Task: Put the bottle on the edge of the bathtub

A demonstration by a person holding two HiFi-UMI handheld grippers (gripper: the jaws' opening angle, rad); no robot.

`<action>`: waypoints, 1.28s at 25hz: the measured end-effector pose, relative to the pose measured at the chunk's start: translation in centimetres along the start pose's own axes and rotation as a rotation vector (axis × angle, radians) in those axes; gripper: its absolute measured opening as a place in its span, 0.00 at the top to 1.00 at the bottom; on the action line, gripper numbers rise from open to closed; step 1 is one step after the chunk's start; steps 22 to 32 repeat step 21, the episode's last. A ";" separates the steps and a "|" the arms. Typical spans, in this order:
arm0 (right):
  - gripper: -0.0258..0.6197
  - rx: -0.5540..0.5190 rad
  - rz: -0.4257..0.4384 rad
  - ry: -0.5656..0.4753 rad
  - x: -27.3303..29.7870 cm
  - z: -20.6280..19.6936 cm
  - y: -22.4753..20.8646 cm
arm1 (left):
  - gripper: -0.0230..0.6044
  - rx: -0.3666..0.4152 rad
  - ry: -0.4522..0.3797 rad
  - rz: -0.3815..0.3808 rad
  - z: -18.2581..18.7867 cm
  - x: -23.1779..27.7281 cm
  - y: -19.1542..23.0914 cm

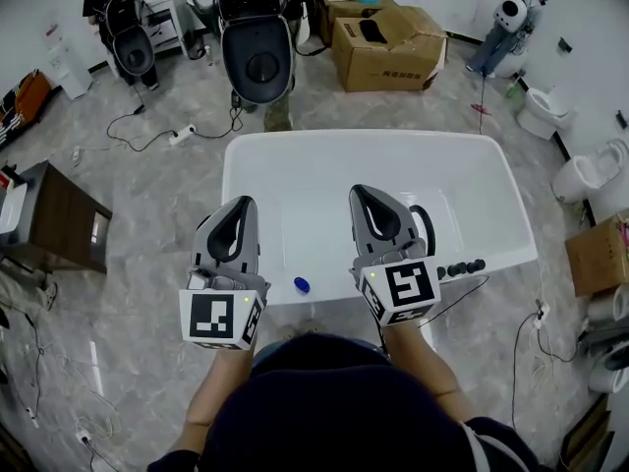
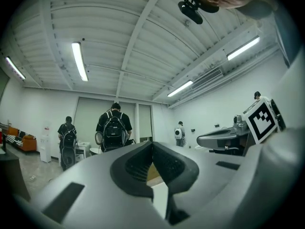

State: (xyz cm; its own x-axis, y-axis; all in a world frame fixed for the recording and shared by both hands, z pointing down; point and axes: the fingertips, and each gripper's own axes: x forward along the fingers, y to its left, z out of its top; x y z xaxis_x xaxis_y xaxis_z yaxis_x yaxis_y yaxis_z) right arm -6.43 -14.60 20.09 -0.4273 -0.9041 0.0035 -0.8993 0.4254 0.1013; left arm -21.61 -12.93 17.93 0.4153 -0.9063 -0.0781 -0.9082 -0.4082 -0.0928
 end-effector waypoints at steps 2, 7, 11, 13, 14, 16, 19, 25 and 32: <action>0.92 -0.004 0.003 -0.001 -0.1 -0.1 0.0 | 0.92 0.005 0.003 -0.001 -0.2 0.0 -0.2; 0.92 0.000 0.008 -0.007 -0.1 0.2 0.1 | 0.92 0.003 0.006 -0.002 -0.3 -0.1 0.0; 0.92 -0.003 0.006 -0.005 -0.2 0.2 -0.4 | 0.92 0.005 0.009 0.000 -0.3 0.1 0.0; 0.92 0.001 0.005 -0.007 -0.2 0.1 -0.7 | 0.92 0.003 0.012 0.001 -0.4 0.2 -0.1; 0.92 0.002 0.006 -0.009 -0.2 0.0 -0.8 | 0.92 0.003 0.013 0.001 -0.5 0.3 -0.3; 0.92 0.003 0.011 -0.013 -0.4 -0.2 -1.0 | 0.92 0.006 0.015 0.003 -0.7 0.4 -0.7; 0.92 0.005 0.017 -0.014 -0.6 -0.4 -1.2 | 0.92 0.007 0.017 0.005 -0.9 0.5 -1.1; 0.92 0.006 0.020 -0.014 -0.8 -0.5 -1.3 | 0.92 0.005 0.019 0.008 -1.0 0.5 -1.3; 0.92 0.006 0.020 -0.014 -0.8 -0.5 -1.3 | 0.92 0.005 0.019 0.008 -1.0 0.5 -1.3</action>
